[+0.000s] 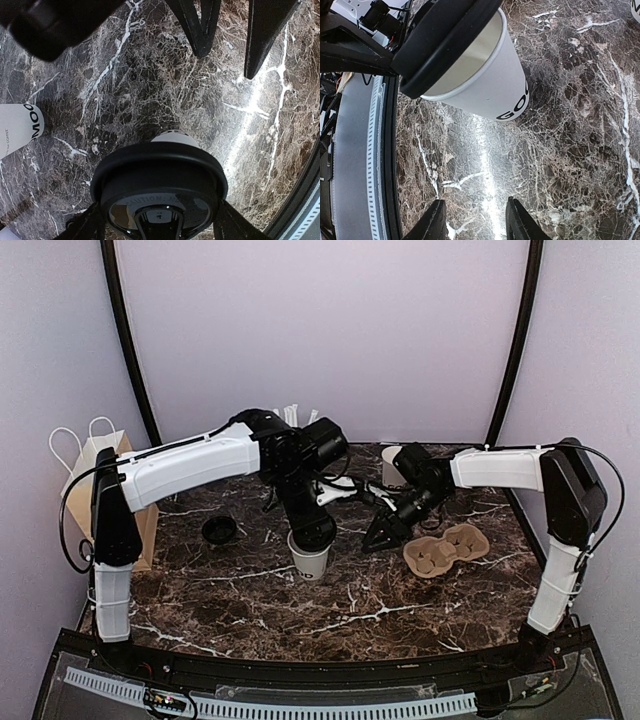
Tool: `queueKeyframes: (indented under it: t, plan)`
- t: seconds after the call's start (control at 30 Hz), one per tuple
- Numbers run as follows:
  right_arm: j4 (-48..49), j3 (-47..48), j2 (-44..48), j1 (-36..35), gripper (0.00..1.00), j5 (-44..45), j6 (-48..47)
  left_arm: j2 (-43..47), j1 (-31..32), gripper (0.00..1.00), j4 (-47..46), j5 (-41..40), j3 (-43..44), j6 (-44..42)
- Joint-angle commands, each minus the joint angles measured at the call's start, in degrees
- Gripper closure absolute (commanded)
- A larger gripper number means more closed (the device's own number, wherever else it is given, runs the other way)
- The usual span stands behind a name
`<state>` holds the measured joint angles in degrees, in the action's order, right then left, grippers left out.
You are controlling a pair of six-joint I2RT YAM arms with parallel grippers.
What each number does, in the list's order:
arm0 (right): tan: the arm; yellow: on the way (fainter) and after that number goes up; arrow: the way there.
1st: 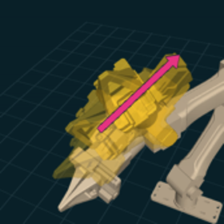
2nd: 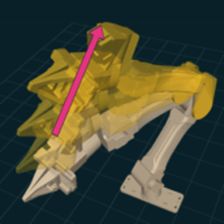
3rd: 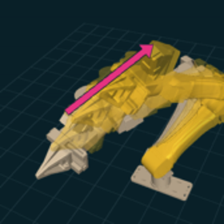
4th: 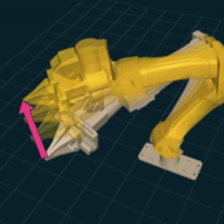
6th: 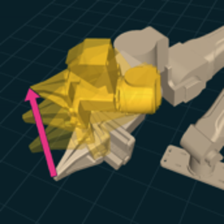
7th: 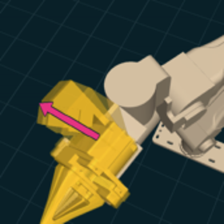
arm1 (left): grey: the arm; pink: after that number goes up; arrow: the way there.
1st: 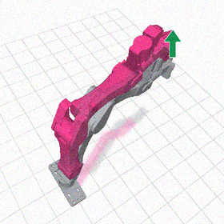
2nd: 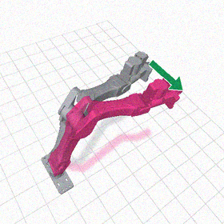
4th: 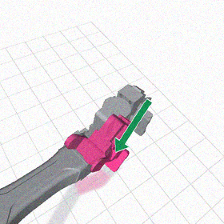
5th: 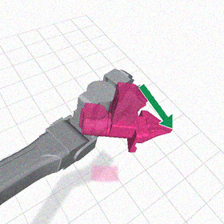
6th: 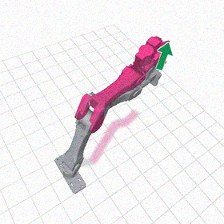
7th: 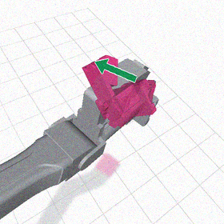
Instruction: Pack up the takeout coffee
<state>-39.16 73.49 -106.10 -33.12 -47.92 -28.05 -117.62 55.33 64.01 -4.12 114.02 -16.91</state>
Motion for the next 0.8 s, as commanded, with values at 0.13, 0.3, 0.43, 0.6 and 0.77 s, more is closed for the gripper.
queueKeyframes:
  t: [0.13, 0.3, 0.43, 0.6, 0.77]
  plan:
    - [-0.70, 1.60, -0.01, -0.37, 0.58, -0.95, -0.60, 5.72, -0.29, 0.34, 2.29, 0.72, 1.61, 0.44]
    - [-1.48, 2.33, -0.86, -0.45, 0.58, -1.33, -0.87, 6.10, -0.26, 0.34, 3.36, -0.96, -2.41, 0.11]
    - [-1.45, 2.19, -0.67, -0.43, 0.58, -1.30, -0.80, 5.64, -0.31, 0.34, 3.84, -0.76, -3.24, -0.19]
    - [-1.45, 2.18, -0.77, -0.44, 0.58, -1.29, -0.73, 4.26, -0.31, 0.34, 3.70, -0.32, -2.99, -0.79]
    - [-1.47, 2.18, -0.64, -0.44, 0.58, -1.22, -0.69, 2.54, -0.31, 0.34, 3.12, -0.56, -1.42, -1.12]
